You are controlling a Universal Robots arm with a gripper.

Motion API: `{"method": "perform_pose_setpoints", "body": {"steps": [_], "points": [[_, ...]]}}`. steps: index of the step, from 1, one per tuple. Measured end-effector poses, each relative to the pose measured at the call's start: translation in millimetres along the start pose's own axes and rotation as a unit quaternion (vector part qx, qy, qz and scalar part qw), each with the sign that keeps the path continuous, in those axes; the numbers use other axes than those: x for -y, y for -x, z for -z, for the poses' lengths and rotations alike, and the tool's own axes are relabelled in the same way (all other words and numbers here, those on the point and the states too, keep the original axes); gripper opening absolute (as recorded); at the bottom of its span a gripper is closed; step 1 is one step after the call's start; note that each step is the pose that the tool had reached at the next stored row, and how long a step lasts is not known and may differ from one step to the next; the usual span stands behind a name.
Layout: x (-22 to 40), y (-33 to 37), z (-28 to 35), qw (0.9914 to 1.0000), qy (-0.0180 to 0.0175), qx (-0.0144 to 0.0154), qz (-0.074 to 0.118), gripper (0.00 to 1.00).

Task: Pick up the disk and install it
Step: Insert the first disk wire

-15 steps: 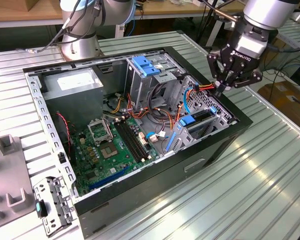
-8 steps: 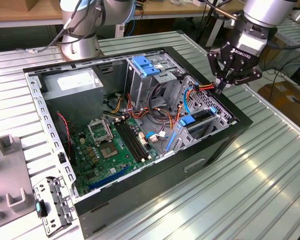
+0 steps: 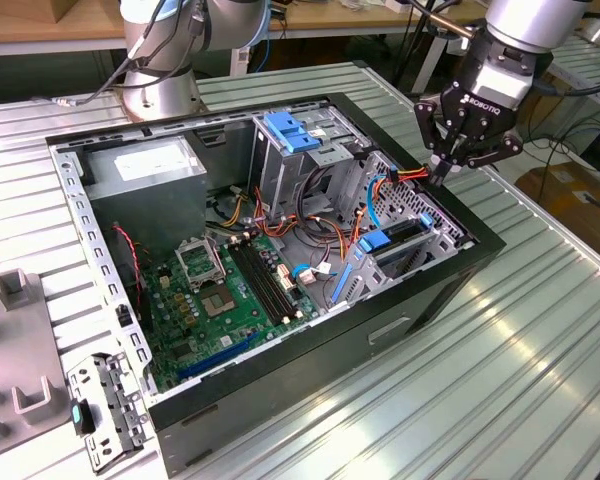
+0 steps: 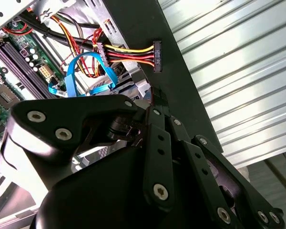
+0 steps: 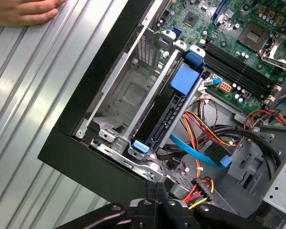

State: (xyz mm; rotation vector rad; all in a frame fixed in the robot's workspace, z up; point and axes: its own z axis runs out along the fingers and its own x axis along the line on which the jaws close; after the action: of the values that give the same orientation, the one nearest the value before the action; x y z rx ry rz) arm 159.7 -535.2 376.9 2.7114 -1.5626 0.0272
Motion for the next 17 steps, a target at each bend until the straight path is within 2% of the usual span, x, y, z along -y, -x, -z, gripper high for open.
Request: {"method": "perform_pose_setpoints", "body": {"steps": [6, 9, 11, 12, 14, 17], "points": [[0.1, 0.1, 0.0, 1.00000, 0.0000, 0.0000, 0.000, 0.11], [0.1, 0.1, 0.0, 0.99998, -0.0001, 0.0000, 0.007, 0.11], [0.2, 0.1, 0.0, 0.99962, -0.0006, 0.0000, 0.027, 0.11], [0.1, 0.1, 0.0, 0.99910, -0.0009, -0.0001, 0.042, 0.11], [0.2, 0.1, 0.0, 0.99821, -0.0012, -0.0001, 0.060, 0.11], [2.0, 1.7, 0.2, 0.99759, -0.0014, -0.0002, 0.069, 0.11]]}}
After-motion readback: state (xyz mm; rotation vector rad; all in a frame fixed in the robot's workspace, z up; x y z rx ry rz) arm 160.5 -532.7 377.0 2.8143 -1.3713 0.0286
